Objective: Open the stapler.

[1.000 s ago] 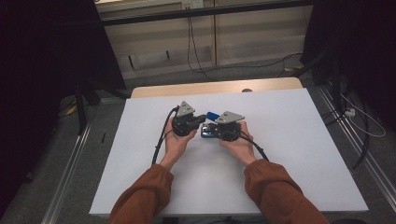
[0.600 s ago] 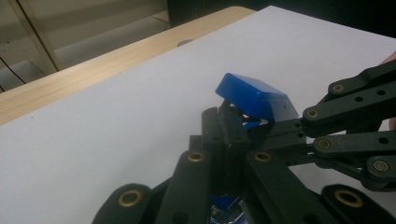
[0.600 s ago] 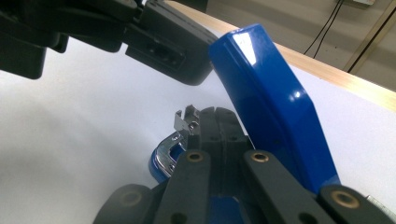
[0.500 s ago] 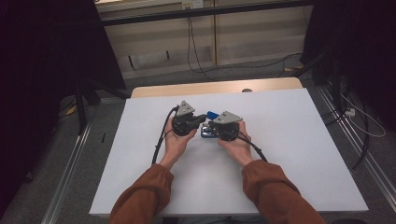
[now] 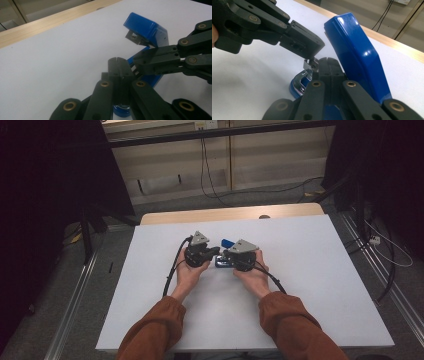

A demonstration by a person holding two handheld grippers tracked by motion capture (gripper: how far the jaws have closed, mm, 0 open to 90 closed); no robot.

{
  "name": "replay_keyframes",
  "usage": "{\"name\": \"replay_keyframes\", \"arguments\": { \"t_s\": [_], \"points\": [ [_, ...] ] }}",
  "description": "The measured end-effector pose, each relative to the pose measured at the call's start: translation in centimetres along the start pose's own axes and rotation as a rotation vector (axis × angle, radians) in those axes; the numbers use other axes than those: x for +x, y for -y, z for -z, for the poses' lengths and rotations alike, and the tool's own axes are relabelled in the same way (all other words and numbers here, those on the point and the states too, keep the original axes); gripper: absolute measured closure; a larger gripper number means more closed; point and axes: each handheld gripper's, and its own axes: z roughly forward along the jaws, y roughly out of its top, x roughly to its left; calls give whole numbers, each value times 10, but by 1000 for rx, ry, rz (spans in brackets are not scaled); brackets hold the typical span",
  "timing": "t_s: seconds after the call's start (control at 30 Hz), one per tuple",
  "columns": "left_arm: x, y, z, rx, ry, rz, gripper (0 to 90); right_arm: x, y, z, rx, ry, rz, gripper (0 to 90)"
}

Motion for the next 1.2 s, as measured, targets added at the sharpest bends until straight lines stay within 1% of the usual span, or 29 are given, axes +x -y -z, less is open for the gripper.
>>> {"name": "replay_keyframes", "arguments": {
  "t_s": [0.1, 0.27, 0.57, 0.67, 0.7, 0.77, 0.8, 0.9, 0.93, 1.0, 1.03, 1.07, 1.17, 1.2],
  "points": [
    [1, 2, -1, 7, 14, -2, 900, 0, 0, 0, 1, -2, -3, 900],
    [1, 3, -2, 10, 7, -15, 900, -1, 0, 1, -1, 0, -3, 900],
    [1, 4, -2, -6, 15, -5, 900, -1, 0, 0, 3, -1, -4, 900],
    [-2, 3, -4, 3, 15, -16, 900, -1, 0, 0, 4, -4, -5, 900],
    [-2, 3, -5, 3, 15, -16, 900, -1, 1, 0, 4, -5, 0, 900],
    [-1, 4, -5, 4, 22, -1, 900, 0, 1, 0, 6, -5, 0, 900],
    [0, 4, -4, 5, 20, -10, 900, 0, 1, 0, 6, -6, -3, 900],
    [0, 4, -5, 2, 25, -4, 900, 0, 0, 0, 7, -5, 2, 900],
    [0, 4, -5, 7, 22, -7, 900, 0, 0, 0, 7, -4, 2, 900],
    [-1, 6, -7, 28, 8, -31, 900, 0, 0, 0, 10, -3, 4, 900],
    [-1, 7, -8, 35, 4, -30, 900, 1, 1, -1, 10, -3, 4, 900],
    [-1, 8, -8, 35, 6, -27, 900, 2, 1, -2, 12, -4, 3, 900],
    [0, 8, -8, 36, 6, -33, 900, 4, 2, -3, 10, 2, 3, 900],
    [0, 8, -9, 37, 9, -28, 900, 4, 2, -3, 9, 3, 2, 900]
  ]
}}
